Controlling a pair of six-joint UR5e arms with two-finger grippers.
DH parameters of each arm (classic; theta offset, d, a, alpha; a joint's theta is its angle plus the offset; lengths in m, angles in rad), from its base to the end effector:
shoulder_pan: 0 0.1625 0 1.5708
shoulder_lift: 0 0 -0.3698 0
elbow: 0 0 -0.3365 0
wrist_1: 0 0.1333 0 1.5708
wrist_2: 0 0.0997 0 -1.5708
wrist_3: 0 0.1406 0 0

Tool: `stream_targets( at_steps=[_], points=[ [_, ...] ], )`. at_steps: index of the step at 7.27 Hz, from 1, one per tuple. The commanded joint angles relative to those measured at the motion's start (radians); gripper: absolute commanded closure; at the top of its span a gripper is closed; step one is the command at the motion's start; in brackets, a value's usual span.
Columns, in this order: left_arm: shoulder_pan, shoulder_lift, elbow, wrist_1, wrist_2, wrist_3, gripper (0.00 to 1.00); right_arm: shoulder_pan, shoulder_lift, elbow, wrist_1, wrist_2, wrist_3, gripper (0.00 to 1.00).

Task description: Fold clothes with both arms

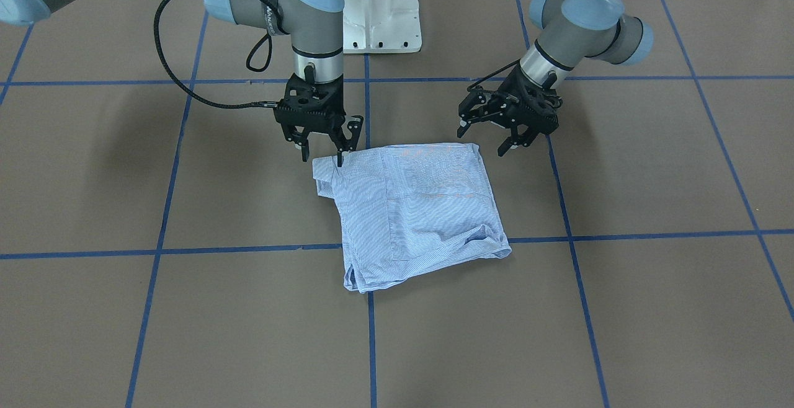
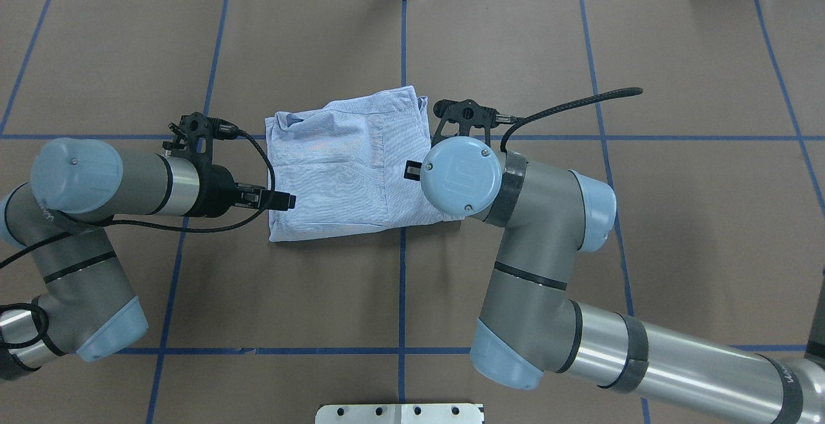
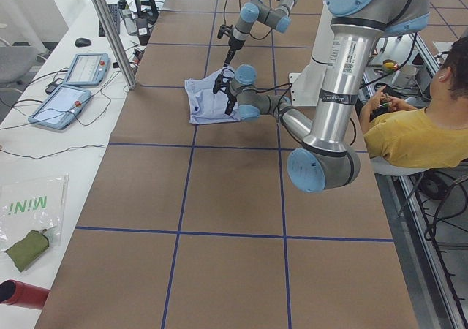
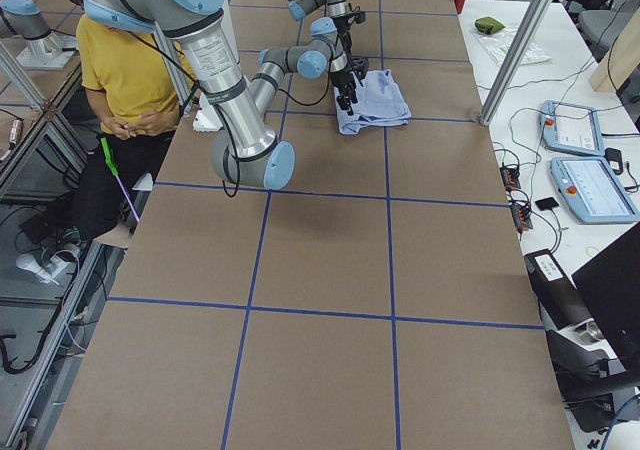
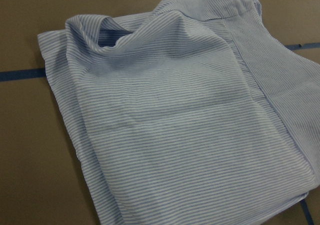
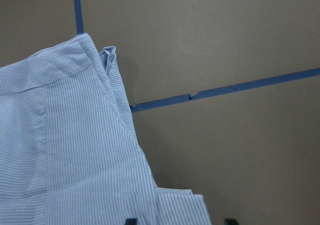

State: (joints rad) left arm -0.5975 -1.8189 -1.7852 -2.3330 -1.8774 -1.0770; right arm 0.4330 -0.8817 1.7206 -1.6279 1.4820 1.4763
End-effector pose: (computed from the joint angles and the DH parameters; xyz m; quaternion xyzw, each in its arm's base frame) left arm 0.4051 -0.3856 0.3225 0.1880 0.5504 0.0457 0.8122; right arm -0.5102 -0.3964 0.2267 0.1389 -0.3568 0.1723 0.9076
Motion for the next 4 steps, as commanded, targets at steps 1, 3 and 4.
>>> stream_targets(
  at_steps=[1, 3, 4],
  points=[
    [-0.002, 0.001, 0.000, 0.000, 0.001, 0.000, 0.00, -0.008, 0.004, -0.079, 0.068, -0.006, 0.015, 1.00],
    [-0.002, 0.001, 0.000, 0.000, 0.001, 0.000, 0.00, -0.008, 0.010, -0.154, 0.114, -0.008, 0.006, 1.00],
    [-0.004, 0.001, 0.000, 0.000, 0.001, 0.000, 0.00, -0.017, 0.010, -0.192, 0.153, -0.009, 0.006, 1.00]
  ],
)
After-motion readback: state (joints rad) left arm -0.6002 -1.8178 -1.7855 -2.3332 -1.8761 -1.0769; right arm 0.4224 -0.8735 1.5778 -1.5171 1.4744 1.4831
